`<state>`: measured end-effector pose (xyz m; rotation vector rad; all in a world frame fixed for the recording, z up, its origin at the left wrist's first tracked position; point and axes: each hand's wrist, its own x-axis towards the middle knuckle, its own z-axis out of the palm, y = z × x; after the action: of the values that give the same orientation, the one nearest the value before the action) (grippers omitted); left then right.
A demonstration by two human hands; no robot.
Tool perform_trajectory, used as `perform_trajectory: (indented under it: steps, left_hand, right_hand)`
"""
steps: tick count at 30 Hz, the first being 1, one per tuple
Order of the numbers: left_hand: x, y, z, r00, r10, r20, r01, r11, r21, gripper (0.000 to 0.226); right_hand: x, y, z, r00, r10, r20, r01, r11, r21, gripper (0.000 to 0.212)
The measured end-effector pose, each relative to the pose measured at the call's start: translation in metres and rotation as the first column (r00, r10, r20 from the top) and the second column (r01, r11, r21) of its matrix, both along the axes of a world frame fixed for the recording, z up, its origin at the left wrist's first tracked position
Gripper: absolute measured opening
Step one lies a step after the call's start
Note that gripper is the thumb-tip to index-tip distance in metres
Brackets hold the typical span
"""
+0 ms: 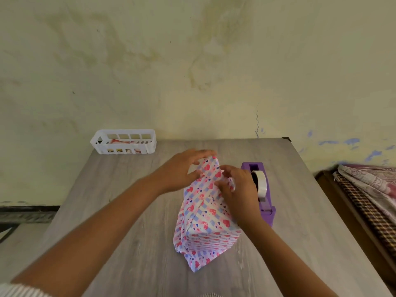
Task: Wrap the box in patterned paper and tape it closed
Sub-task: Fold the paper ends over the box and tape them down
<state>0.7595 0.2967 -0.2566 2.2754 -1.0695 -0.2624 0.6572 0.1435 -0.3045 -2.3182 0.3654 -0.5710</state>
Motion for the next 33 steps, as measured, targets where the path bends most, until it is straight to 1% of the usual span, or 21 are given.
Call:
perform_trajectory:
  steps: [3,7,10,12,14,17,20,21,23,25,27,30,31,33]
  left_hand:
    - [0.015,-0.01,0.014,0.993,-0.116,0.037,0.109,0.982,0.156,0.046]
    - [0.02,-0.022,0.032,0.978,-0.198,0.058,0.171,0.934,0.313,0.04]
    - [0.024,-0.027,0.039,0.967,-0.239,0.082,0.192,0.905,0.379,0.031]
    - [0.027,-0.03,0.041,0.962,-0.262,0.082,0.207,0.888,0.41,0.023]
    - [0.029,-0.034,0.043,0.958,-0.278,0.069,0.226,0.881,0.416,0.015]
    - [0.031,-0.037,0.046,0.968,-0.245,0.051,0.213,0.915,0.342,0.006]
    - [0.03,-0.039,0.045,0.981,-0.194,0.022,0.18,0.943,0.278,0.006]
    - [0.029,-0.04,0.043,0.985,-0.175,0.007,0.167,0.953,0.254,0.007]
    - [0.026,-0.039,0.04,0.991,-0.133,-0.026,0.135,0.972,0.192,0.007]
    - [0.022,-0.038,0.036,0.993,-0.082,-0.082,0.09,0.991,0.098,0.008]
    - [0.019,-0.034,0.032,0.985,-0.034,-0.168,0.032,0.999,-0.01,0.017]
    - [0.016,-0.03,0.027,0.971,0.006,-0.237,-0.026,0.996,-0.083,0.026]
    - [0.015,-0.029,0.026,0.97,0.017,-0.241,-0.041,0.995,-0.095,0.027]
    - [0.011,-0.027,0.026,0.968,0.042,-0.246,-0.075,0.989,-0.127,0.026]
  right_hand:
    - [0.002,-0.002,-0.002,1.0,0.004,-0.003,-0.004,1.0,0.002,0.029]
    - [-0.001,-0.005,-0.007,0.999,0.031,0.029,-0.032,0.998,0.061,0.016]
    - [-0.002,-0.005,-0.011,0.999,0.031,0.025,-0.033,0.995,0.092,0.009]
    - [-0.002,-0.005,-0.013,0.999,0.037,0.027,-0.041,0.989,0.145,0.004]
    - [-0.002,-0.005,-0.015,0.998,0.041,0.055,-0.051,0.978,0.202,0.006]
    - [-0.004,-0.006,-0.013,0.997,0.045,0.068,-0.066,0.94,0.334,0.012]
    - [-0.007,-0.005,-0.008,0.996,0.067,0.056,-0.085,0.882,0.464,0.007]
    - [-0.008,-0.004,-0.008,0.997,0.056,0.049,-0.073,0.87,0.487,0.009]
    - [-0.008,-0.004,-0.009,1.0,0.012,0.023,-0.021,0.863,0.505,0.015]
    - [-0.008,-0.004,-0.012,1.0,-0.029,-0.008,0.029,0.858,0.513,0.016]
    - [-0.009,-0.004,-0.015,0.998,-0.061,-0.01,0.057,0.844,0.533,0.018]
    - [-0.01,-0.005,-0.014,0.993,-0.117,-0.006,0.101,0.822,0.56,0.014]
    - [-0.01,-0.007,-0.014,0.994,-0.11,-0.009,0.097,0.827,0.553,0.016]
    - [-0.009,-0.011,-0.014,0.999,-0.04,-0.013,0.041,0.842,0.537,0.023]
